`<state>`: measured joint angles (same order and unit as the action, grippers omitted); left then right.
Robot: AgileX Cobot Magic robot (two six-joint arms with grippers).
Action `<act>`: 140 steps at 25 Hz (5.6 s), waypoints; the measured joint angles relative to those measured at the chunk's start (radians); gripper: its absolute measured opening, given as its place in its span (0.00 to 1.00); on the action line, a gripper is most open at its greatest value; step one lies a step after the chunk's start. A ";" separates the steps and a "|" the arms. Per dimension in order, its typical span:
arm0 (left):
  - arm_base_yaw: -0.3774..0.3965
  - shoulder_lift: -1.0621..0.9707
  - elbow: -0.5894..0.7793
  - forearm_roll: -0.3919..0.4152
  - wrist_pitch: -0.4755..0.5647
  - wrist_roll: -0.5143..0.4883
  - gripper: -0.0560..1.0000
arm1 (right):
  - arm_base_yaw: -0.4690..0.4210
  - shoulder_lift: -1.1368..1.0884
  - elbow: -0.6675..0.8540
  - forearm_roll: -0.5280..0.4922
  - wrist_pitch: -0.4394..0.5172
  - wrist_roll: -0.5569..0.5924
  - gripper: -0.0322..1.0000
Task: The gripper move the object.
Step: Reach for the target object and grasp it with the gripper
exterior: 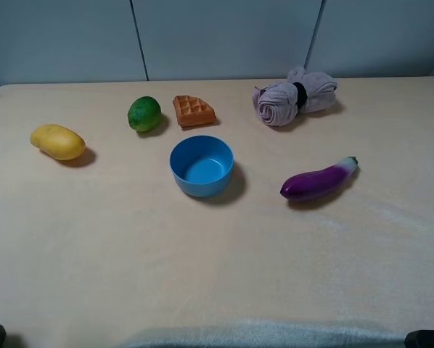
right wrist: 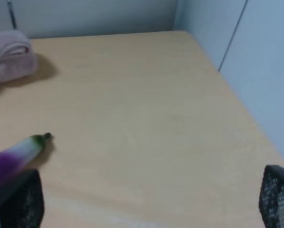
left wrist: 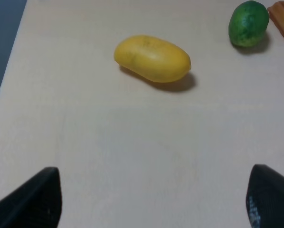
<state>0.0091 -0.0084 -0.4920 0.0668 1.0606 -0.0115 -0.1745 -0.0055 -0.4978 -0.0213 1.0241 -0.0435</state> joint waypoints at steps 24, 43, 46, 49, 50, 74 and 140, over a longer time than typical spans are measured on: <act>0.000 0.000 0.000 0.001 -0.001 0.000 0.85 | 0.000 0.881 -0.203 0.122 -0.108 -0.027 0.70; 0.000 0.000 0.000 0.001 -0.001 0.000 0.85 | 0.024 1.270 -0.475 0.371 -0.287 0.061 0.70; 0.000 0.000 0.000 0.001 -0.001 0.000 0.85 | 0.104 1.328 -0.515 0.368 -0.317 0.065 0.70; 0.000 0.000 0.000 0.001 -0.001 0.000 0.85 | 0.182 1.393 -0.573 0.368 -0.326 0.076 0.70; 0.000 0.000 0.000 0.001 -0.001 0.000 0.85 | 0.201 1.415 -0.593 0.368 -0.327 0.083 0.70; 0.000 0.000 0.000 0.001 -0.001 0.000 0.85 | 0.376 1.877 -0.868 0.241 -0.322 0.444 0.70; 0.000 0.000 0.000 0.001 -0.001 0.000 0.85 | 0.441 2.306 -1.170 0.273 -0.506 0.537 0.70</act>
<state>0.0091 -0.0084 -0.4920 0.0678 1.0597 -0.0115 0.2668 2.3009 -1.6683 0.2520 0.5179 0.4940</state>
